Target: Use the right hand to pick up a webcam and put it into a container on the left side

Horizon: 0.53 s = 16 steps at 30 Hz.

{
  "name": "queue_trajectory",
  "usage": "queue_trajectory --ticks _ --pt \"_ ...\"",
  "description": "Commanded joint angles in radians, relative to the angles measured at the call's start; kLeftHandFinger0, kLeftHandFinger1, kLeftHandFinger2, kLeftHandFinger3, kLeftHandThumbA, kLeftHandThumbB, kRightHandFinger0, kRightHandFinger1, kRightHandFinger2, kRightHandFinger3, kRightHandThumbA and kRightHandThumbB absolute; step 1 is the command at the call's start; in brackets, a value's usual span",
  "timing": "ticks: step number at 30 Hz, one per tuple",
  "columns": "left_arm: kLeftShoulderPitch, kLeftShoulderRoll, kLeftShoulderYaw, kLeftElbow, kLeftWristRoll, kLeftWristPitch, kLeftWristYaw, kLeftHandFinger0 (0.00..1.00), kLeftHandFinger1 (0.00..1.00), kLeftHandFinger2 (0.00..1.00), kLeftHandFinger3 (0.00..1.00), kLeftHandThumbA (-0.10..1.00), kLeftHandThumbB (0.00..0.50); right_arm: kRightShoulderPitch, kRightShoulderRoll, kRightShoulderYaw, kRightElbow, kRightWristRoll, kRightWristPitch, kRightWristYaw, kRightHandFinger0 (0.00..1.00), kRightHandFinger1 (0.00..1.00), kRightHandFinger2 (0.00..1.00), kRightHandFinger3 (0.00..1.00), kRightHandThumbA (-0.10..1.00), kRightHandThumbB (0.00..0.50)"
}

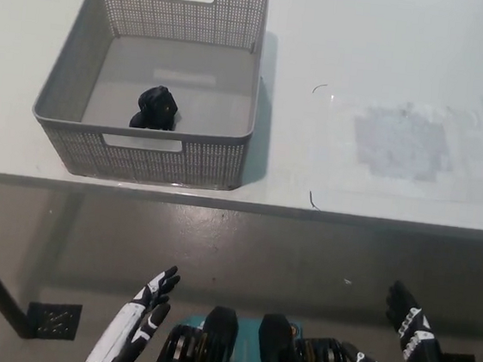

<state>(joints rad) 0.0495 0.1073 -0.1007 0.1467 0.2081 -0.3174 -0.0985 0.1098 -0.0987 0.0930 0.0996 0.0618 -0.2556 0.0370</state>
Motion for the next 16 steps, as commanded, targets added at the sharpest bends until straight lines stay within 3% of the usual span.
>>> queue_trajectory --ticks 1,4,16 --pt "-0.012 -0.005 0.016 0.001 -0.037 -0.045 0.024 1.00 1.00 1.00 1.00 1.00 0.187 -0.039 -0.005 0.026 0.023 0.000 -0.047 0.062 1.00 1.00 1.00 1.00 1.00 0.251" --pt "-0.003 -0.007 0.022 0.004 -0.041 -0.055 0.031 1.00 1.00 1.00 1.00 1.00 0.192 -0.052 -0.013 0.045 0.041 -0.018 -0.029 0.078 1.00 1.00 1.00 1.00 1.00 0.282" --pt "-0.008 -0.006 0.024 0.008 -0.051 -0.065 0.032 1.00 1.00 1.00 1.00 1.00 0.197 -0.072 -0.021 0.063 0.053 -0.045 0.027 0.088 1.00 1.00 1.00 1.00 1.00 0.309"
